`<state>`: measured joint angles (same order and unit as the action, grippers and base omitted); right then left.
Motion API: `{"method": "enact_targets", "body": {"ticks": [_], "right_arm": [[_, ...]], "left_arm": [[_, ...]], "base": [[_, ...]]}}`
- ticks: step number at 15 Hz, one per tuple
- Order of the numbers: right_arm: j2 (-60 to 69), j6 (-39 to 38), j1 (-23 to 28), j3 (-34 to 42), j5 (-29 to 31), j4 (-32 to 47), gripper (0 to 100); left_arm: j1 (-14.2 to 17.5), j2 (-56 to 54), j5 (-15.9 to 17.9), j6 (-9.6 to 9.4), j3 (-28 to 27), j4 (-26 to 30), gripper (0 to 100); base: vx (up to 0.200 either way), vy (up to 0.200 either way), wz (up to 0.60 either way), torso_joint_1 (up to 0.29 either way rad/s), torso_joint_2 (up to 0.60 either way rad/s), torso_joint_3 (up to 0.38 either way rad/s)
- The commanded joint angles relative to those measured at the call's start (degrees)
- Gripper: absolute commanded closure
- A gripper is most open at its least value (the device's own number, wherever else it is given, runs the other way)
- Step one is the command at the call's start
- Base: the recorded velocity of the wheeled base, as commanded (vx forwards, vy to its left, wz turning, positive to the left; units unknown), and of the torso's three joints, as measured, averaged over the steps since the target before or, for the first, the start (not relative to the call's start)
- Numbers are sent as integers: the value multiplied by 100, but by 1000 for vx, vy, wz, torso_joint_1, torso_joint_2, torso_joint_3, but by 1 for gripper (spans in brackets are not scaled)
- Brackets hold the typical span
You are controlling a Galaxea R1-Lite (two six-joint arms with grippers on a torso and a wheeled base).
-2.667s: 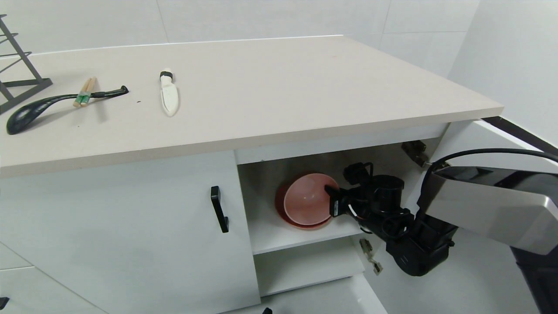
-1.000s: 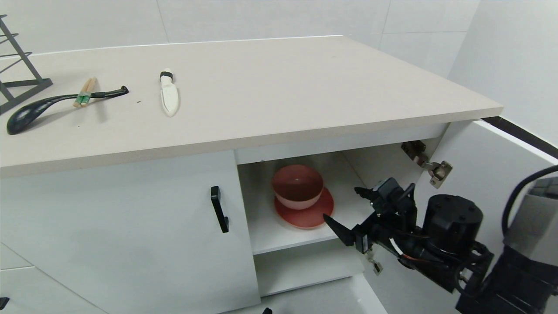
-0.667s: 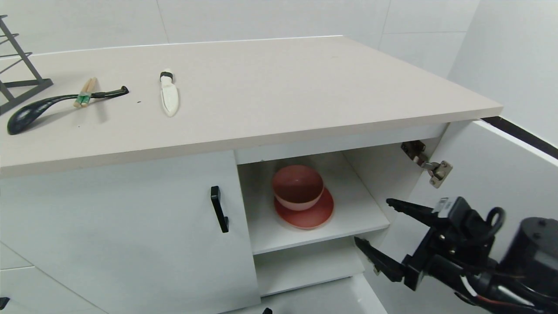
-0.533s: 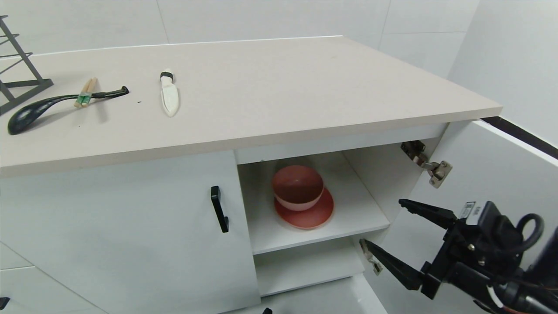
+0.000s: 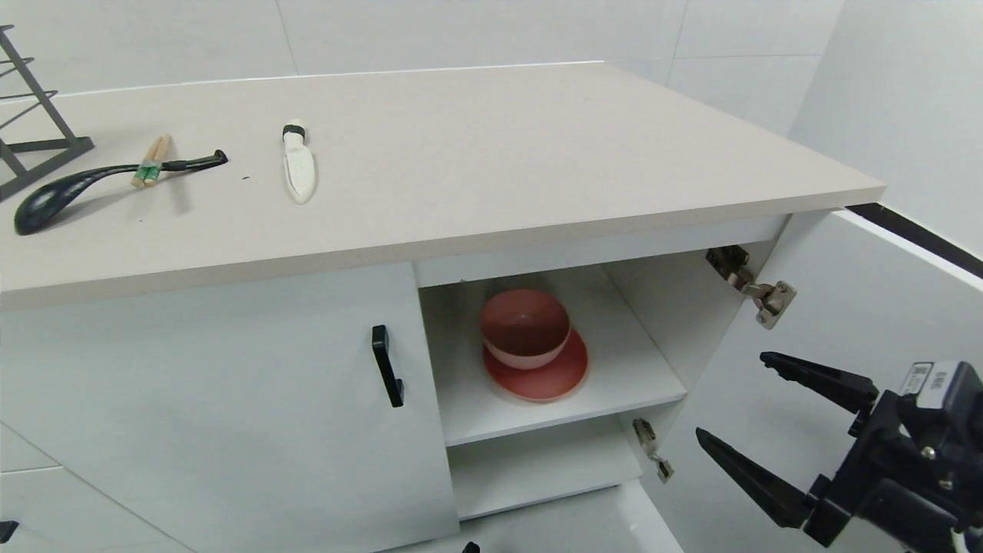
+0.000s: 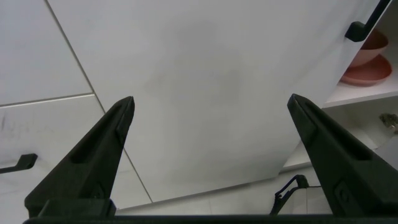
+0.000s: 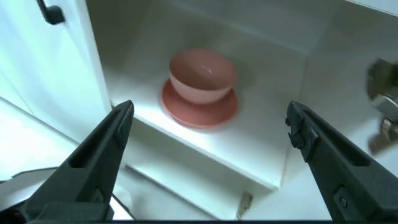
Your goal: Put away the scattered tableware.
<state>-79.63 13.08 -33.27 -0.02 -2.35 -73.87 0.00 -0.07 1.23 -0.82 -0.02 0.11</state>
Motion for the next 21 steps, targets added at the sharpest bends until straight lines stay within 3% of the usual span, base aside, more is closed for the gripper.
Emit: {"method": "enact_targets", "body": {"ticks": [1, 2, 6, 9, 13, 21], "right_arm": [[475, -7, 136, 2, 59, 180, 0], [958, -16, 611, 2, 86, 910, 0], [2566, -192, 1235, 2, 86, 2782, 0], [5115, -482, 1947, 2, 86, 5261, 0], [7515, -482, 2536, -42, -134, 7185, 0], [7462, -1264, 2545, -15, -72, 7361, 0]], "left_arm": [[0, 7, 0, 3, 2, -2, 0], [0, 7, 9, 3, -6, -2, 0], [0, 7, 9, 3, 2, 7, 0], [0, 7, 9, 3, 2, 7, 0], [0, 7, 18, 3, 2, 7, 0], [0, 7, 18, 20, 2, 7, 0]], "base": [[-200, 0, 0, 7, 2, -7], [-200, 0, 0, 2, -2, 7], [-200, 0, 0, 0, 0, -1], [-200, 0, 0, 2, 2, 2], [-200, 0, 0, 2, 1, 4], [-25, 0, 0, 0, 0, 0]]}}
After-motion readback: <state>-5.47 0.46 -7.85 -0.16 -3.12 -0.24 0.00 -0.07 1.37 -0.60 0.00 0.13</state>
